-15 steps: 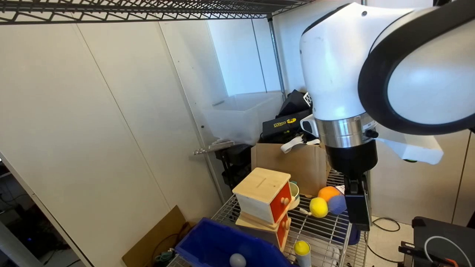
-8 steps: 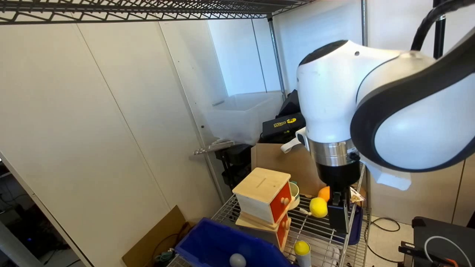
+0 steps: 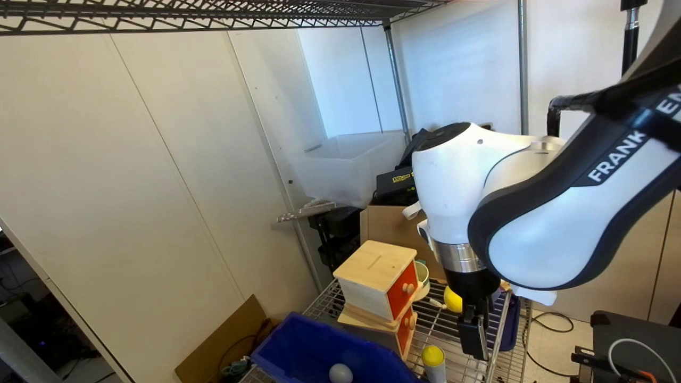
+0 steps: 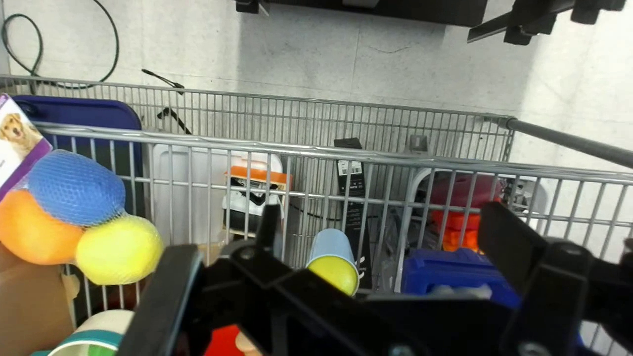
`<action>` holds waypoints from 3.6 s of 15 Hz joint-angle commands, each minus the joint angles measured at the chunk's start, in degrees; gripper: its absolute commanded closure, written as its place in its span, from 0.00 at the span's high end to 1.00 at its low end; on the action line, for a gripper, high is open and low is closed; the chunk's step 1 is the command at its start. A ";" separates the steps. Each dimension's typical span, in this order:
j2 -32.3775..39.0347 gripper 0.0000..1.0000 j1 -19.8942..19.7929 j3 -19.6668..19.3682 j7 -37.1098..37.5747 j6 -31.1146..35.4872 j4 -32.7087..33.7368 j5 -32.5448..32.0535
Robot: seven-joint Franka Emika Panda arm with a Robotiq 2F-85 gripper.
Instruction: Remove the white object from the tray, put it on the shelf, and then put it in the bowl
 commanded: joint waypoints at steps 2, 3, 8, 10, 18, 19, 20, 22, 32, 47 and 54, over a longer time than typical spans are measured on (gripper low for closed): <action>1.08 1.00 -0.01 1.07 -6.01 -0.49 2.65 6.32; 1.15 1.00 0.17 1.35 -6.88 -0.53 2.98 6.78; 0.38 1.00 1.47 2.65 -10.65 -1.17 3.70 5.61; 0.76 1.00 1.57 2.28 -8.68 -0.27 3.16 5.14; 0.70 1.00 1.54 2.49 -10.06 -0.48 3.32 5.80; 0.92 1.00 1.89 2.31 -8.64 -0.81 3.65 4.08; 1.15 1.00 2.15 2.28 -7.89 -0.93 3.96 2.98; 1.88 1.00 2.66 2.35 -6.18 -0.20 4.81 1.02; 12.45 1.00 3.79 2.80 -4.02 -1.09 14.17 1.53; 18.08 1.00 5.84 5.07 -3.98 -1.24 20.44 2.82; 17.57 1.00 6.00 5.32 -4.72 -0.31 19.64 3.21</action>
